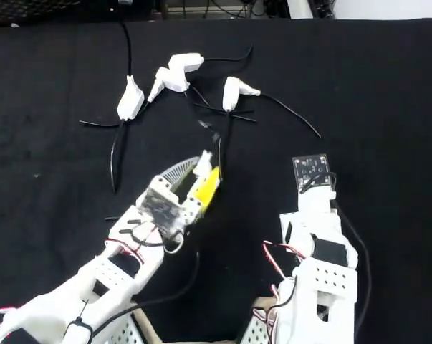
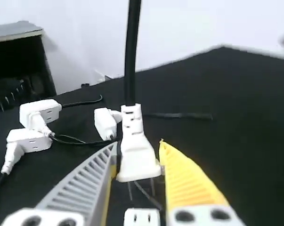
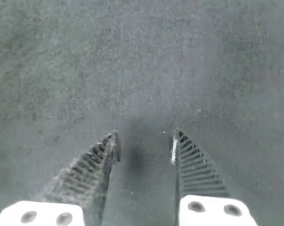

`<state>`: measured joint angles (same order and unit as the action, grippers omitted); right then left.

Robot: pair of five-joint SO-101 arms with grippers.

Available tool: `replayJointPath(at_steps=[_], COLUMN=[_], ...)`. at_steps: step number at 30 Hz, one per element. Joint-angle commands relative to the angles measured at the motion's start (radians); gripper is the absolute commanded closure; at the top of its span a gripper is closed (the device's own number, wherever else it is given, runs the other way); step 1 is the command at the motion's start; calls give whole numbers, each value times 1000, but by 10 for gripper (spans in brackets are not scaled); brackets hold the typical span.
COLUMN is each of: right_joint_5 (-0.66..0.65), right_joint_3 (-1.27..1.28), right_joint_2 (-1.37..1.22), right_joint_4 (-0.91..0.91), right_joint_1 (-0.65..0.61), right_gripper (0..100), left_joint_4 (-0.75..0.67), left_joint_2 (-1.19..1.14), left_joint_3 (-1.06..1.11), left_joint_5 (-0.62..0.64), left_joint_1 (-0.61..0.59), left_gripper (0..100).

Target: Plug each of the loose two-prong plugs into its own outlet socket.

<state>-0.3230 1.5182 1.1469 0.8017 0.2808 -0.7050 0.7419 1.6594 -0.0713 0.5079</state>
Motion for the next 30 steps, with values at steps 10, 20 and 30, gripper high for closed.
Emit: replayJointPath(at_steps=[10,20,30], right_joint_5=[86,138,118], right_joint_3=[-160,-252,-236], right_joint_2=[16,68,573], right_joint_4=[-25,-29,181], right_joint_1=[123,-84,-252], right_gripper=[822,907,987], left_joint_4=[-40,-117,-275], left_joint_2=[12,21,12], left_joint_3=[-79,-64,16], left_joint_5=[94,98,100], left_joint_1=[154,188,213], left_gripper=[971,971,971])
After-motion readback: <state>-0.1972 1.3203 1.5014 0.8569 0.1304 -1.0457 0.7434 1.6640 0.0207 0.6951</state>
